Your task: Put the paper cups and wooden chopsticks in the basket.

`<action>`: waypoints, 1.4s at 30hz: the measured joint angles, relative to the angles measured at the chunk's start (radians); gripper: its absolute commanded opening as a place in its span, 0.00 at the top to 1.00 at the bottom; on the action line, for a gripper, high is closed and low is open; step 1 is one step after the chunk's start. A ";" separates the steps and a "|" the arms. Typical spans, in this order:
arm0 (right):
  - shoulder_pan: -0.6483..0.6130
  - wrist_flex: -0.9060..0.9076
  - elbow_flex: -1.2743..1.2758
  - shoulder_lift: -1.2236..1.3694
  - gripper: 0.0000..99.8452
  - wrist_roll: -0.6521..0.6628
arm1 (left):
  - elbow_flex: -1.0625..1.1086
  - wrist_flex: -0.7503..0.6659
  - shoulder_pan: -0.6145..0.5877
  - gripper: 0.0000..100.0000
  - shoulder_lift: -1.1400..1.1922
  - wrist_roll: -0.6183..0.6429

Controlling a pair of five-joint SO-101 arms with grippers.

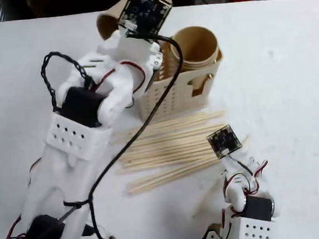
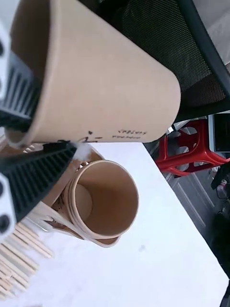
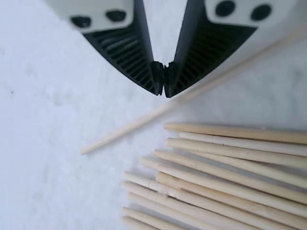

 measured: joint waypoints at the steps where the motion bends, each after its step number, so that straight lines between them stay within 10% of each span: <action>1: 0.000 0.000 0.000 0.000 0.98 0.000 | 0.000 -0.014 0.000 0.98 0.000 0.000; 17: 0.000 0.000 0.000 0.000 0.98 0.000 | -0.110 -0.066 0.083 0.97 0.322 -0.057; 42: 0.000 0.000 0.000 0.000 0.98 0.000 | -0.341 0.327 0.153 0.97 0.342 -0.256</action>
